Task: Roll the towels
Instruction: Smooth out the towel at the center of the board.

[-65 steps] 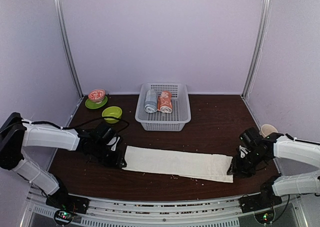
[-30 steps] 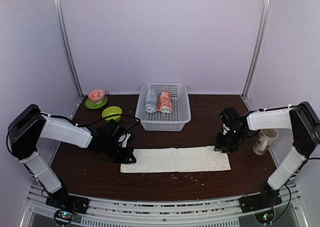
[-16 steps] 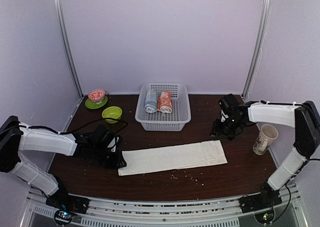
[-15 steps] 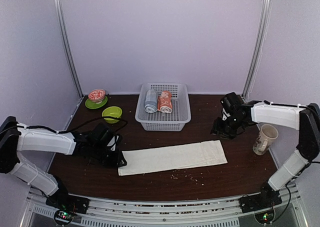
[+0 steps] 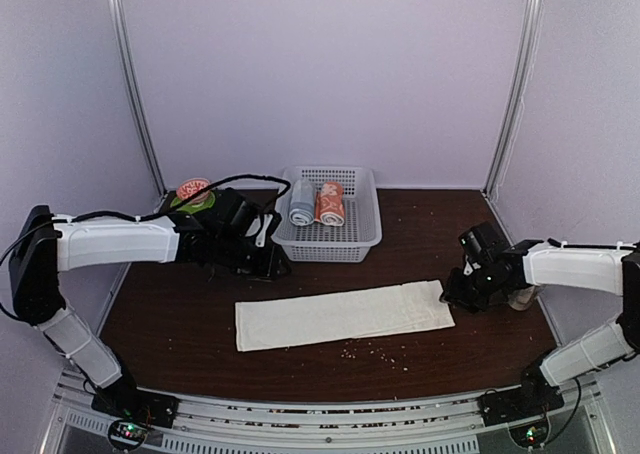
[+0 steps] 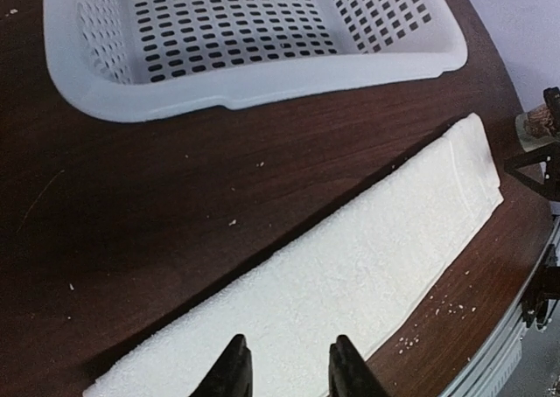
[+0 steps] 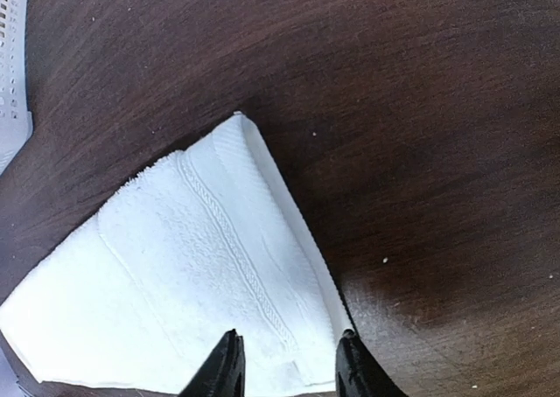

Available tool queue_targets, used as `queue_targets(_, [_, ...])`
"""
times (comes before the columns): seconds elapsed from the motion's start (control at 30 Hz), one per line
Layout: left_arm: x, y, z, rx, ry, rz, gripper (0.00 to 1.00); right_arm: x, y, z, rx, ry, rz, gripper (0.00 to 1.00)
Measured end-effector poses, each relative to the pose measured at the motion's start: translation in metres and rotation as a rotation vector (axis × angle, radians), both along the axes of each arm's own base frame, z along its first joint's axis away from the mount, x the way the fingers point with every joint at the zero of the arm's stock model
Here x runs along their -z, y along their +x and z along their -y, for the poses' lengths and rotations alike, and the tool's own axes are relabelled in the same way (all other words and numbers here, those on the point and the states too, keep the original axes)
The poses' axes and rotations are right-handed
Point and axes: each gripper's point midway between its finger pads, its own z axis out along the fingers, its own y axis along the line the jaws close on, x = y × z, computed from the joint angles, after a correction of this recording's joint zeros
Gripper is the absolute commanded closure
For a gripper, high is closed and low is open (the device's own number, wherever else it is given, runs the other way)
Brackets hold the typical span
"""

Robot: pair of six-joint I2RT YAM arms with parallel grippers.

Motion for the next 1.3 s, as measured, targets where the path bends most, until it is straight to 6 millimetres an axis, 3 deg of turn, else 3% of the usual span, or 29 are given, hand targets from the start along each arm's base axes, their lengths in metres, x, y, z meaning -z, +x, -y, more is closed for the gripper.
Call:
queue_targets(0.23, [0.029,0.0,0.006,0.032,0.043,-0.054,0.69,0.009,0.008,-0.007,0.027,0.04,0.005,0.73])
queue_targets(0.5, [0.04,-0.003,0.008,0.046,0.053,-0.081,0.69,0.018,0.005,-0.005,0.027,0.026,-0.016,0.63])
queue_targets(0.7, [0.042,-0.003,0.008,0.046,0.056,-0.084,0.69,0.008,0.005,0.0,0.029,0.009,0.018,0.64])
queue_targets(1.13, [0.048,-0.004,0.007,0.047,0.055,-0.086,0.69,0.023,-0.002,0.004,0.015,-0.024,-0.025,0.76])
queue_targets(1.3, [0.051,-0.006,0.005,0.046,0.061,-0.093,0.69,0.026,-0.003,0.004,0.011,-0.029,-0.033,0.95])
